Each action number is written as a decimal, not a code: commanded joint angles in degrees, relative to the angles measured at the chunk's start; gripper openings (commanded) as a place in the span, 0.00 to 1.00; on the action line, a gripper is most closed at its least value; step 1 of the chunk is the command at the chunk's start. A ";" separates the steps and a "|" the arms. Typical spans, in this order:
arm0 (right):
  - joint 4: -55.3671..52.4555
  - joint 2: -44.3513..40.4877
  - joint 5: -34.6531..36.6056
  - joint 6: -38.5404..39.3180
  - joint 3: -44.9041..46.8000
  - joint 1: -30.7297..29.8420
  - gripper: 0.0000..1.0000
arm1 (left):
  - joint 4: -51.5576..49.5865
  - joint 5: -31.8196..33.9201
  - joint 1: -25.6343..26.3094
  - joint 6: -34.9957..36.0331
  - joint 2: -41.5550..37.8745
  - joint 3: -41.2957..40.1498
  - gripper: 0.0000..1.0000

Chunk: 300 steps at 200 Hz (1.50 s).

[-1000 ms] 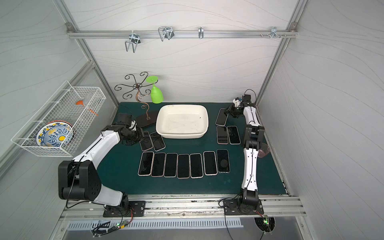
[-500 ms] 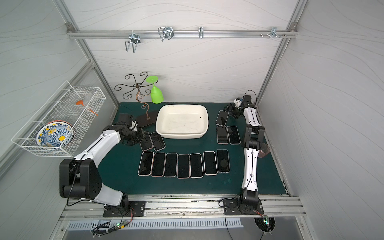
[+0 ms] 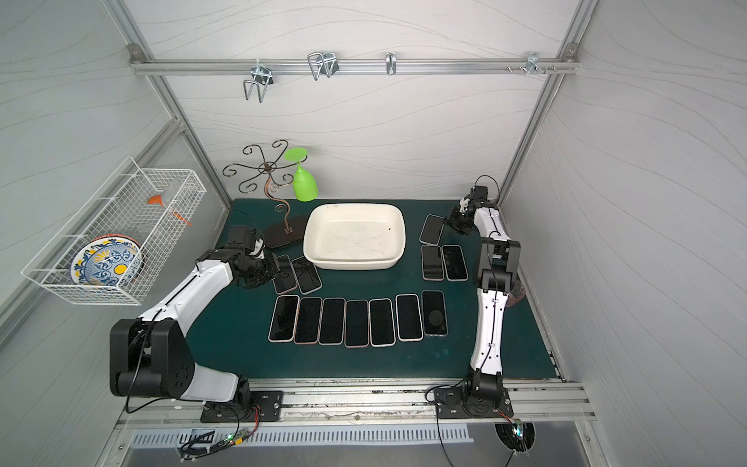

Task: Take the phone out of the storage box
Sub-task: Place the phone at the center of the board.

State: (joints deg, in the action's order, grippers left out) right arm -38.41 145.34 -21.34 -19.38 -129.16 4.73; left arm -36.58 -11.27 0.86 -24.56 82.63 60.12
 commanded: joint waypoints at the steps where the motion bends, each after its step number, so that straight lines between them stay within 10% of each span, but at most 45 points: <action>1: -4.23 -0.03 5.04 1.35 -4.57 -1.41 0.23 | 2.23 0.63 -0.08 -0.59 -1.16 -0.01 0.00; 153: -7.20 2.76 16.69 5.29 -5.40 -3.38 0.12 | 0.70 0.67 -0.11 -1.46 -1.59 -0.52 0.00; 300: -5.98 10.46 11.16 10.74 -15.57 -6.29 0.22 | 1.51 -0.68 -0.16 -0.52 -0.21 -0.73 0.00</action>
State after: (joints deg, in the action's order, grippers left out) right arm -44.31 153.95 -7.27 -11.00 -143.41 -0.45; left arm -36.07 -11.33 0.86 -25.65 82.30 58.87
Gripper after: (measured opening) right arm 0.202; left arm 0.062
